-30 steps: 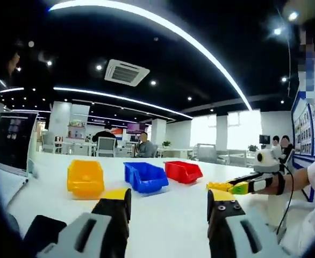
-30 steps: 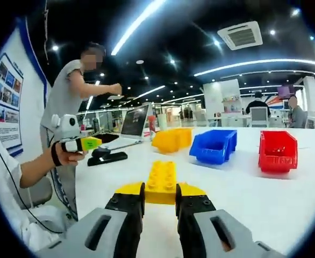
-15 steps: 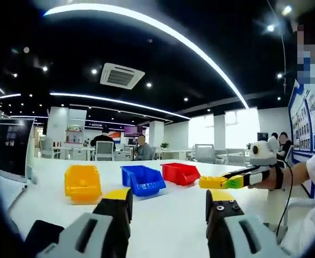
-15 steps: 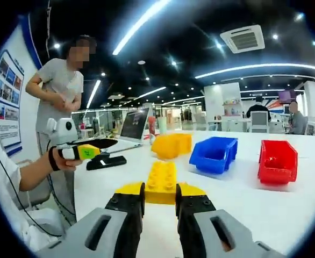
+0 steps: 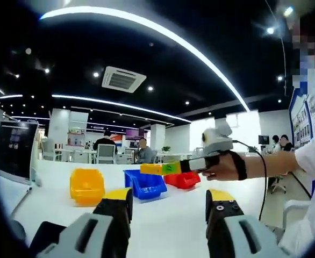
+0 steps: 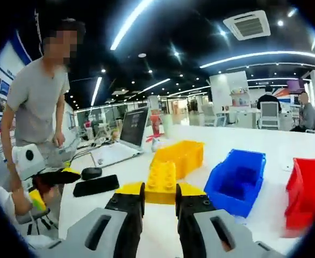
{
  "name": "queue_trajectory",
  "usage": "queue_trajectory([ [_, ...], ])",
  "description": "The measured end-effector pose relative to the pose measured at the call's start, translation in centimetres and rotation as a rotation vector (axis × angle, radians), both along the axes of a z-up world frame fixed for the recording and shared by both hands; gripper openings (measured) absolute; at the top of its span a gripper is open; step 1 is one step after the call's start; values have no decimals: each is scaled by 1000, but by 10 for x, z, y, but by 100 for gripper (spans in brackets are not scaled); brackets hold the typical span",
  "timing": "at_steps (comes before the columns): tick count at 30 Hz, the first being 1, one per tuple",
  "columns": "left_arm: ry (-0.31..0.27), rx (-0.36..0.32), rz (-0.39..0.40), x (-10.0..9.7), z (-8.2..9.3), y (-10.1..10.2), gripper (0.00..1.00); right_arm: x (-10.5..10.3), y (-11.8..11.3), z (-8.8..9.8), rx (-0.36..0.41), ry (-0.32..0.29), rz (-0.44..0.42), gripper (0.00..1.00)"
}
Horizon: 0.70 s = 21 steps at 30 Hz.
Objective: Take apart the toy blocks one by one and place each separated block into its matching bin, sorting the blocks by their type until all the connected pieces are disassembled and separated into the correct bins
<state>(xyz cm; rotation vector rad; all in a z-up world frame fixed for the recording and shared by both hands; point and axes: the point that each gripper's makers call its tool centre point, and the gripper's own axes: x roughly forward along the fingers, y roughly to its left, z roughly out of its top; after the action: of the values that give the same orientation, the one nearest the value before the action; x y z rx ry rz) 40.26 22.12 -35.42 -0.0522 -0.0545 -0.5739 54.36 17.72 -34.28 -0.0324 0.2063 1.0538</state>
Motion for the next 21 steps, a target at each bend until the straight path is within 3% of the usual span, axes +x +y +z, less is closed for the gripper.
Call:
queue_trajectory([
  [5, 2, 18, 8, -1, -2, 4, 55, 35, 40, 5, -1, 35, 3, 24],
  [10, -2, 26, 16, 1, -3, 6, 55, 68, 88, -10, -54, 37, 4, 24],
  [14, -9, 31, 16, 1, -3, 7, 55, 86, 108, -20, -68, 40, -24, 24],
  [21, -7, 12, 34, 5, -6, 20, 55, 125, 129, -36, -139, -25, -80, 25],
])
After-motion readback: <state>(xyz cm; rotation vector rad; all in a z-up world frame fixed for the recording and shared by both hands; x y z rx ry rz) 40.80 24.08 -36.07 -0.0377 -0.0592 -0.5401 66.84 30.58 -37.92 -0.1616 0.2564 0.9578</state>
